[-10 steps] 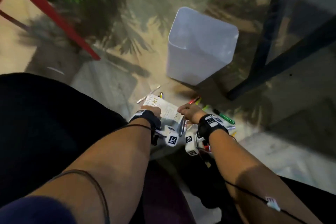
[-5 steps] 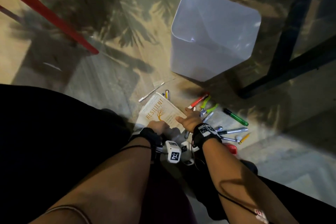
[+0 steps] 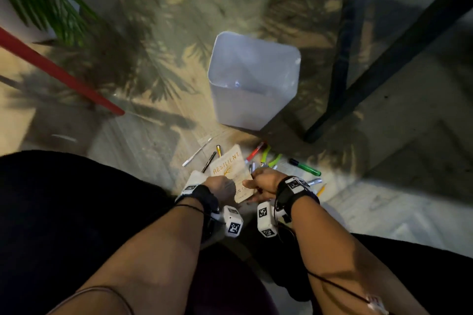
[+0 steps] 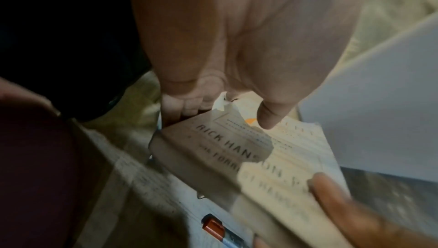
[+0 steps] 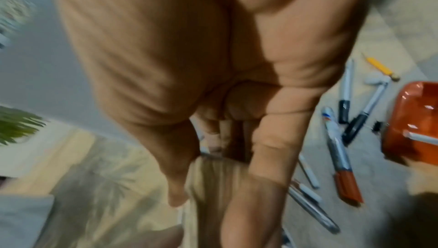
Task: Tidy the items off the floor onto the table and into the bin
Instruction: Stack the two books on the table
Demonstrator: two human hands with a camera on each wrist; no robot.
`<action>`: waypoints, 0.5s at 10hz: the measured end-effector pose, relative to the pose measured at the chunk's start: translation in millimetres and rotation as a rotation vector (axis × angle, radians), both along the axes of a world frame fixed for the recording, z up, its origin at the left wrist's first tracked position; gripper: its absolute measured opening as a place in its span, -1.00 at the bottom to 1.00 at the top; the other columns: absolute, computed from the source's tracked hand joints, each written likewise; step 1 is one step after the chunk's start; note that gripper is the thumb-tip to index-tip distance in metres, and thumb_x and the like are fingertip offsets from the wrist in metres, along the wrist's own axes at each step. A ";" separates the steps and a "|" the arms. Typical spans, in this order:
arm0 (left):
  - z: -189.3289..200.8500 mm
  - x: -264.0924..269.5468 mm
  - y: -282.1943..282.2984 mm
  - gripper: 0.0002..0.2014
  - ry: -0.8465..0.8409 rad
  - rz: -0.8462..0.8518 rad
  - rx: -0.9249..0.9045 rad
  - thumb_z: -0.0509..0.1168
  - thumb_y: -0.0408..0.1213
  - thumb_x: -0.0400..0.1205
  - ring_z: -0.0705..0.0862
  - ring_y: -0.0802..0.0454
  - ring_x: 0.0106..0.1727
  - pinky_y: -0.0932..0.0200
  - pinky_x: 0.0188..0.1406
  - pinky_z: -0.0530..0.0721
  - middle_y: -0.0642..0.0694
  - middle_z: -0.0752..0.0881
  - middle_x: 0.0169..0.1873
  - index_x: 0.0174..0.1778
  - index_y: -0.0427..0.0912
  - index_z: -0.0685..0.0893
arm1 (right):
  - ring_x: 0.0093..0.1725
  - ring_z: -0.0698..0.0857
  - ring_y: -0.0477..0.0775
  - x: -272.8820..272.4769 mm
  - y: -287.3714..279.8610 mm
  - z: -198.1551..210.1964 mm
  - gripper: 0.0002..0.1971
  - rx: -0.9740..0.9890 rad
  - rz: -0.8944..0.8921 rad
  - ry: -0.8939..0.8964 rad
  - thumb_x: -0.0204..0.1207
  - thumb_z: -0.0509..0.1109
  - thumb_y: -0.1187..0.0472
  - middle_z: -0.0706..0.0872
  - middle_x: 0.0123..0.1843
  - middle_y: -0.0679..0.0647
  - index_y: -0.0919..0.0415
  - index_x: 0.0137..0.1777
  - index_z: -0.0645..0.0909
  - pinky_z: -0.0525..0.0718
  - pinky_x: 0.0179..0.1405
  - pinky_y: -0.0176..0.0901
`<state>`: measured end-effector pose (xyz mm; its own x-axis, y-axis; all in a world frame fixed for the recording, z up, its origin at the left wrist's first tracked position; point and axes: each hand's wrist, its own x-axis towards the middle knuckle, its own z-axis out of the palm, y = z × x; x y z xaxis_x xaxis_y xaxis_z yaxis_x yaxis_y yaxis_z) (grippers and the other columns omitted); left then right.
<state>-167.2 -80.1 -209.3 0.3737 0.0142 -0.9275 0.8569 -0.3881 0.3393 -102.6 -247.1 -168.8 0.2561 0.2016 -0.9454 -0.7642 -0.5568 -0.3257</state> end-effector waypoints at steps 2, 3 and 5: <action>118.1 35.7 10.7 -0.49 -0.138 -0.362 0.104 0.18 -0.02 0.79 0.59 -0.31 0.46 -0.10 0.48 0.54 -0.32 0.64 0.43 0.49 -0.35 0.59 | -0.02 0.82 0.41 10.3 -11.1 108.0 -0.85 0.175 -0.064 -0.056 0.74 0.30 0.52 0.80 0.09 0.36 0.40 0.20 0.65 0.86 -0.12 0.26; 184.5 42.0 13.4 -0.59 -0.183 -0.271 -0.077 0.39 -0.10 0.67 0.75 -0.22 0.26 -0.16 0.39 0.65 -0.30 0.76 0.28 0.33 -0.31 0.70 | -0.02 0.82 0.38 6.2 -26.4 163.0 -0.80 0.196 -0.072 -0.125 0.70 0.36 0.53 0.73 0.29 0.48 0.50 0.28 0.62 0.89 -0.14 0.22; 314.4 19.7 4.7 -0.55 -0.293 -0.134 -0.332 0.58 -0.33 0.53 0.78 -0.06 0.11 -0.23 0.21 0.75 -0.16 0.76 0.22 0.31 -0.18 0.62 | 0.19 0.86 0.30 -25.2 -54.6 272.8 -0.46 0.323 -0.036 -0.306 0.70 0.38 0.49 0.77 0.39 0.17 0.04 0.58 0.45 0.92 -0.16 0.05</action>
<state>-147.5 -75.4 105.1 0.5994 -0.3319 -0.7284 0.6558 -0.3182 0.6846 -127.9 -301.7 104.0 0.5267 0.4598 -0.7150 -0.6224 -0.3643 -0.6928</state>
